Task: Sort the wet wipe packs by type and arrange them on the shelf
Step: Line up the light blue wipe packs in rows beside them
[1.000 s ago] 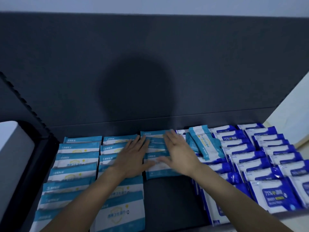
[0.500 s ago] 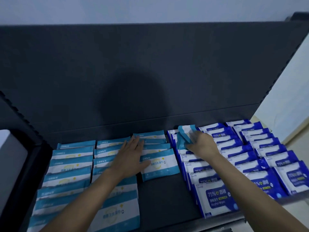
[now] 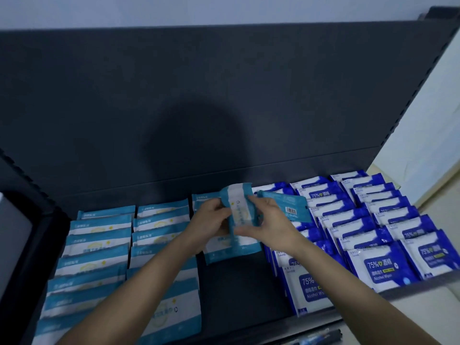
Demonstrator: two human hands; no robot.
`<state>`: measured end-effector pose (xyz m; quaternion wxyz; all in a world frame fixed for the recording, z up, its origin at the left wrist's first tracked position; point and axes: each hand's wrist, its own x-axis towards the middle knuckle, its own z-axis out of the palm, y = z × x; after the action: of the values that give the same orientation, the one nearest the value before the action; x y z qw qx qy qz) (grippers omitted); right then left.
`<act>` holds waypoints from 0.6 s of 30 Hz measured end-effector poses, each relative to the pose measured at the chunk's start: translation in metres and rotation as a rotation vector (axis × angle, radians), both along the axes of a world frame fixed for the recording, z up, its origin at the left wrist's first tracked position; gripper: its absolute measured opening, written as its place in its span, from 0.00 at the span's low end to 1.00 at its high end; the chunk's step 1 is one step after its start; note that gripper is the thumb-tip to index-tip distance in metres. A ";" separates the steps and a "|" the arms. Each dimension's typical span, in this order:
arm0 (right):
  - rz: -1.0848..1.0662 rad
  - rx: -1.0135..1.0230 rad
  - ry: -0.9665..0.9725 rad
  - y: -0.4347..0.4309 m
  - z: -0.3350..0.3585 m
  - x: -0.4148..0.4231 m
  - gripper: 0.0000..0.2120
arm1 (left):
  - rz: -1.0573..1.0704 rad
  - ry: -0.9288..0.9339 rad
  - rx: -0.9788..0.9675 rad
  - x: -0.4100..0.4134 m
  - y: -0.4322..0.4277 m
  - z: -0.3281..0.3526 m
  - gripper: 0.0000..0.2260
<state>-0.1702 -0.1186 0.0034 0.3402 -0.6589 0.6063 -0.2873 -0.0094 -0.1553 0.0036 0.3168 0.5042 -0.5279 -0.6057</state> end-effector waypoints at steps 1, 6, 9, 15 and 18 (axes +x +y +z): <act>0.003 -0.024 0.026 -0.004 -0.001 -0.006 0.33 | 0.025 -0.041 -0.005 0.003 -0.003 -0.004 0.07; -0.197 -0.128 0.403 -0.036 -0.004 -0.051 0.14 | -0.018 -0.232 -0.145 0.018 -0.008 -0.010 0.08; -0.178 -0.005 0.572 -0.051 -0.010 -0.076 0.13 | -0.125 -0.406 -0.202 0.023 -0.008 -0.013 0.08; -0.018 0.170 0.553 -0.061 0.000 -0.088 0.20 | -0.361 -0.659 -0.311 0.021 0.000 -0.030 0.07; -0.012 0.151 0.582 -0.064 -0.004 -0.088 0.20 | -0.382 -0.699 -0.377 0.018 0.001 -0.033 0.09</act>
<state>-0.2577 -0.1830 -0.0008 0.1983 -0.6827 0.7019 -0.0424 0.0081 -0.1544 -0.0294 0.0881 0.5054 -0.7884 -0.3395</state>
